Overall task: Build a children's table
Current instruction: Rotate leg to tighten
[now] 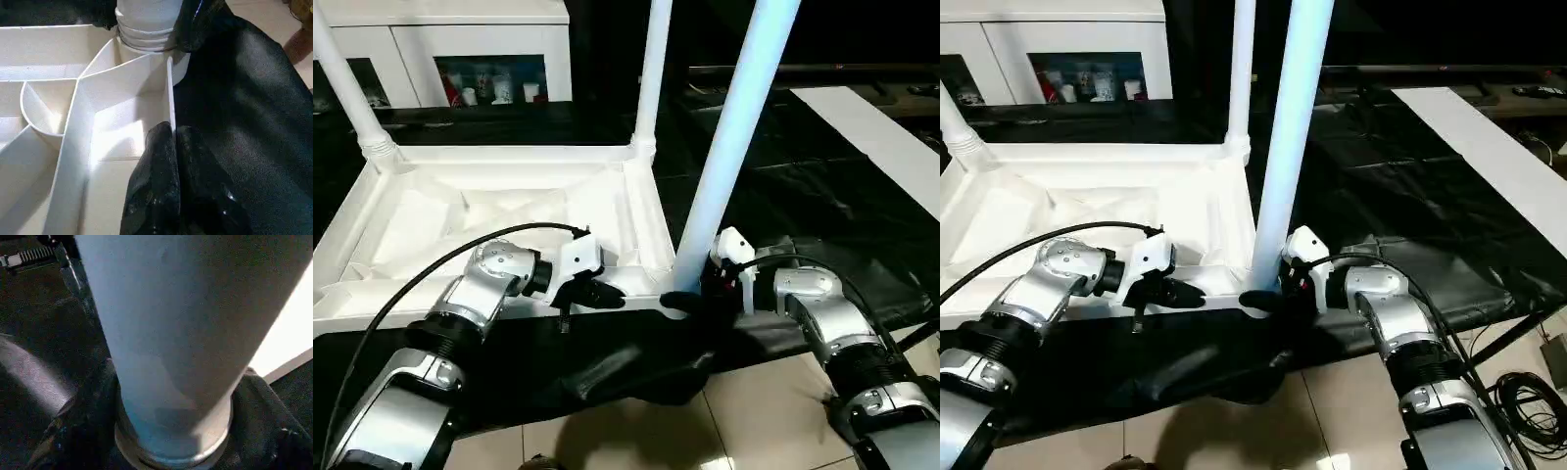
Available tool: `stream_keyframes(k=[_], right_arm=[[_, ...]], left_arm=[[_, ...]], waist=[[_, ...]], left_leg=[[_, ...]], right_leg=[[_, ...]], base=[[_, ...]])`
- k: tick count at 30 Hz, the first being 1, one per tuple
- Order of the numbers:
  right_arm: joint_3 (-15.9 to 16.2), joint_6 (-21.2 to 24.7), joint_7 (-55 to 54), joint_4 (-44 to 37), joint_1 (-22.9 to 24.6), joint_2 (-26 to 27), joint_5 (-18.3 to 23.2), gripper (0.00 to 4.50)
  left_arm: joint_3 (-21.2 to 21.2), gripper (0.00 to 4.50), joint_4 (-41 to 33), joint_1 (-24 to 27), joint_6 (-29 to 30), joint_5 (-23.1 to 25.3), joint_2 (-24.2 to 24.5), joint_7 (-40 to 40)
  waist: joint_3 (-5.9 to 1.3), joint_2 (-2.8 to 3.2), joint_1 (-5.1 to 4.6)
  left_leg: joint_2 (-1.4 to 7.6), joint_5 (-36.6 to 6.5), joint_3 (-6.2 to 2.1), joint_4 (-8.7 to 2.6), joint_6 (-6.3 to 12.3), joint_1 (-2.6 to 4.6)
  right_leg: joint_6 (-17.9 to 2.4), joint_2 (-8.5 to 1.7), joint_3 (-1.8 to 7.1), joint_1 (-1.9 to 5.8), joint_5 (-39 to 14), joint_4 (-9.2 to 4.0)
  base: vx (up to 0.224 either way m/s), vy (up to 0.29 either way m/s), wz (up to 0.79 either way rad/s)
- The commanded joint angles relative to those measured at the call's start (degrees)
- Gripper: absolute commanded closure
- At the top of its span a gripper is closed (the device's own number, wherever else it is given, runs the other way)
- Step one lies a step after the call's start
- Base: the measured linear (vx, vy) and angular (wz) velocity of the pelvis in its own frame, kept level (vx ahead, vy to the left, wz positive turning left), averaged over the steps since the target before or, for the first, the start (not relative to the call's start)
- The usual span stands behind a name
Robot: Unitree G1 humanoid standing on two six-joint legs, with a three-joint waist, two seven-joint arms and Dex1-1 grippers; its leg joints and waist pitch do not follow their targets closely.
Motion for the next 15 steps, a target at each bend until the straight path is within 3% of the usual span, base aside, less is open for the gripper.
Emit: stream_keyframes(k=[1, 4, 6, 8, 9, 10, 12, 13, 14, 15], right_arm=[[0.3, 0.8, 0.9, -1.9, 0.8, 0.4, 0.5, 1.79], [0.0, 1.0, -0.2, -1.7, 1.2, 0.8, 0.6, 1.83], [-1.9, 1.0, -7.5, 1.1, 0.6, 2.9, -0.4, 1.83], [-4.9, 2.0, -17.3, 5.2, -0.9, 5.8, -0.3, 1.83], [-4.9, 2.0, -17.3, 5.2, -0.9, 5.8, -0.3, 1.83], [-6.4, 2.7, -22.1, 7.2, -1.7, 7.3, 0.1, 1.83], [-10.6, 3.0, -36.5, 12.0, -4.1, 11.5, 1.1, 1.83], [-11.8, 2.9, -41.2, 13.5, -4.9, 12.9, 1.4, 1.83], [-11.9, 2.7, -42.1, 13.7, -5.1, 13.2, 1.4, 1.83], [-12.5, 1.2, -49.6, 16.3, -6.7, 15.6, 0.6, 1.84]], left_arm=[[-1.8, 4.5, -0.9, 1.3, 0.4, 0.0, -0.9, -2.1], [-1.8, 4.5, -0.9, 1.3, 0.6, 0.1, -0.9, -2.1], [-1.4, 4.5, -0.3, 1.0, 1.4, 1.1, -1.6, 0.8], [-1.5, 4.5, 2.8, -0.6, 2.6, 3.9, -2.7, 7.4], [-1.5, 4.5, 2.8, -0.6, 2.6, 3.9, -2.7, 7.4], [-1.5, 4.5, 4.4, -1.4, 3.3, 5.2, -3.4, 10.8], [-0.8, 4.5, 8.2, -3.9, 6.0, 6.5, -6.5, 19.0], [-0.5, 4.5, 9.3, -4.7, 6.9, 6.6, -7.7, 21.7], [-0.3, 4.5, 9.5, -4.9, 7.1, 6.6, -8.0, 22.3], [0.9, 4.5, 12.1, -6.8, 9.2, 6.4, -10.8, 28.5]], waist=[[-3.69, 0.04, -0.18], [-3.76, 0.0, -0.17], [-3.67, 0.16, -0.28], [-3.42, 0.12, -0.86], [-3.33, 0.19, -1.18], [-3.17, 0.19, -1.72], [-3.15, 0.37, -1.92], [-3.05, 0.44, -2.26], [-3.05, 0.31, -2.37], [-3.28, 0.46, -2.56]], left_leg=[[2.19, -8.5, -0.69, -3.47, 2.6, 0.97], [2.12, -7.5, -0.66, -3.38, 3.01, 0.9], [2.14, -7.7, -0.68, -3.48, 2.78, 0.95], [2.1, -10.6, -0.9, -3.79, 1.16, 1.09], [2.07, -11.7, -0.89, -3.85, 0.69, 1.1], [2.01, -14.3, -1.16, -4.09, -0.7, 1.24], [2.06, -15.6, -1.26, -4.2, -1.44, 1.44], [2.04, -17.0, -1.45, -4.35, -2.75, 1.68], [1.94, -17.3, -1.49, -4.38, -3.03, 1.59], [1.96, -16.5, -1.4, -4.3, -3.27, 1.54]], right_leg=[[-14.1, -3.98, 2.91, 2.33, -3.0, -3.93], [-14.3, -3.91, 2.89, 2.43, -1.3, -3.74], [-14.3, -3.99, 2.91, 2.23, -1.9, -3.83], [-13.5, -4.15, 2.94, 2.1, -7.0, -4.42], [-13.4, -4.15, 3.03, 1.9, -8.5, -4.53], [-12.3, -4.13, 2.97, 1.88, -13.4, -5.06], [-11.8, -4.23, 3.05, 1.66, -15.4, -5.21], [-11.5, -4.3, 3.02, 1.41, -17.9, -5.38], [-11.0, -4.28, 2.99, 1.44, -19.0, -5.57], [-10.8, -4.25, 3.08, 1.38, -16.9, -5.47]], base=[[0.0, 0.0, 0.0], [0.0, 0.0, 0.0], [0.0, 0.0, 0.0], [0.0, 0.0, 0.0], [0.0, 0.0, 0.0], [0.0, 0.0, 0.0], [0.0, 0.0, 0.0], [0.0, 0.0, 0.0], [0.0, 0.0, 0.0], [0.0, 0.0, 0.0]])
